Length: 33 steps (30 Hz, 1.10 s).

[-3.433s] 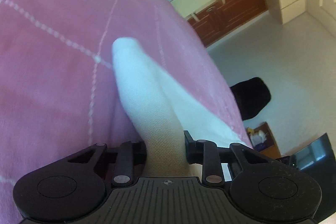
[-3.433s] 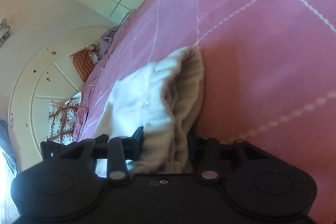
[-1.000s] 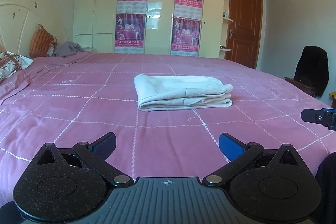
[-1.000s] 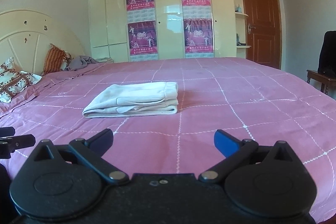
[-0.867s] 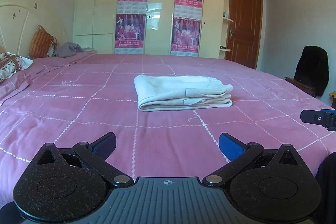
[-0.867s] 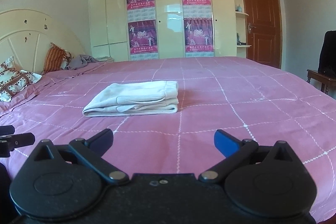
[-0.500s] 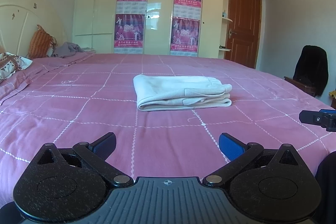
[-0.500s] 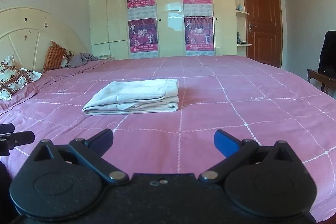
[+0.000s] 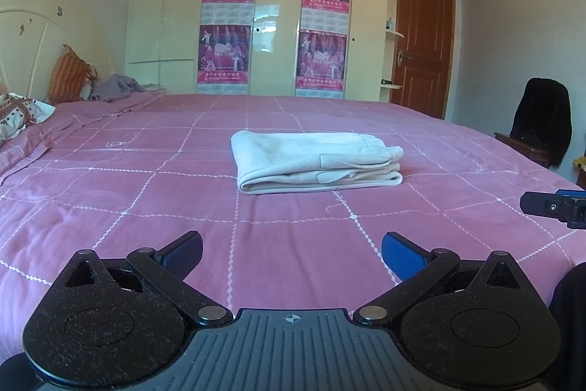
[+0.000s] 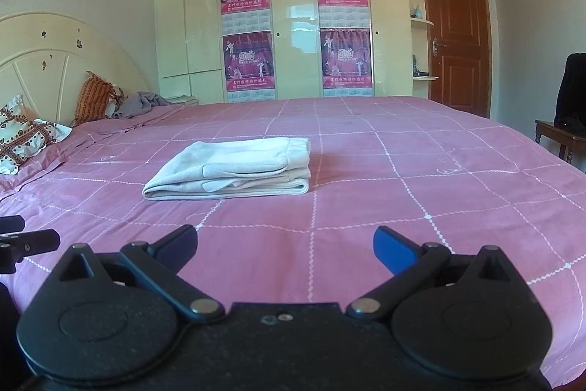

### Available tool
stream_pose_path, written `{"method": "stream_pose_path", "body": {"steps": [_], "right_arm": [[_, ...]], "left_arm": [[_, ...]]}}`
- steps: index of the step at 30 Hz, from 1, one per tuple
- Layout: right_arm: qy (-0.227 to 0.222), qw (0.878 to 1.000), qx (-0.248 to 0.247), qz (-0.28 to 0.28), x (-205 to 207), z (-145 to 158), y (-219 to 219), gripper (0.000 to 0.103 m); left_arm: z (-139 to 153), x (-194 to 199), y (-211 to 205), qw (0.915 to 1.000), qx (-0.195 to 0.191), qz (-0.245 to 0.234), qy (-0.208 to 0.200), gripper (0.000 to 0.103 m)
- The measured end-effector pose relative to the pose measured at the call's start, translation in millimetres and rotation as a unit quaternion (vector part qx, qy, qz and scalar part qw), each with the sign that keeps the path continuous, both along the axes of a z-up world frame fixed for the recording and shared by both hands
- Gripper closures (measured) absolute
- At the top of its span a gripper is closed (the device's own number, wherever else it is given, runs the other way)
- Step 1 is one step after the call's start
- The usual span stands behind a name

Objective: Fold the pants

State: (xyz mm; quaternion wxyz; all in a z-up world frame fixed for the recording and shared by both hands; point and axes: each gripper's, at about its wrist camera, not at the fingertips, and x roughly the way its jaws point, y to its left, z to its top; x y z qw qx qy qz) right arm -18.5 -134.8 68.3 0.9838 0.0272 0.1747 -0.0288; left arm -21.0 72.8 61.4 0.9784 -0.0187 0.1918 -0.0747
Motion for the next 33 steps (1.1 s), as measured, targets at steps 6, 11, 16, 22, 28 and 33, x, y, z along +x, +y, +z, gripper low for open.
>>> {"method": "stream_pose_path", "body": {"steps": [6,11,16,22,28,33], "right_arm": [[0.000,1.000,0.000,-0.002,0.7,-0.2,0.6,0.000],[0.000,1.000,0.000,-0.001,0.8,-0.3,0.7,0.000],[0.000,1.000,0.001,-0.003,0.5,-0.4,1.6,0.000],[0.000,1.000,0.001,-0.003,0.6,-0.4,1.1,0.000],[-0.001,1.000,0.001,-0.003,0.4,-0.3,0.8,0.000],[-0.004,1.000,0.000,-0.006,-0.2,-0.1,2.7,0.000]], "left_arm": [[0.6,0.1,-0.2,1.0000,0.000,-0.002,0.000,0.000],[0.3,0.2,0.2,1.0000,0.001,-0.004,-0.001,0.000],[0.3,0.2,0.2,1.0000,0.001,-0.004,-0.001,0.000],[-0.3,0.2,0.2,1.0000,0.001,-0.005,0.000,0.000],[-0.6,0.2,0.7,1.0000,0.001,-0.006,0.000,0.000],[-0.8,-0.3,0.8,1.0000,0.001,-0.006,-0.001,0.000]]}}
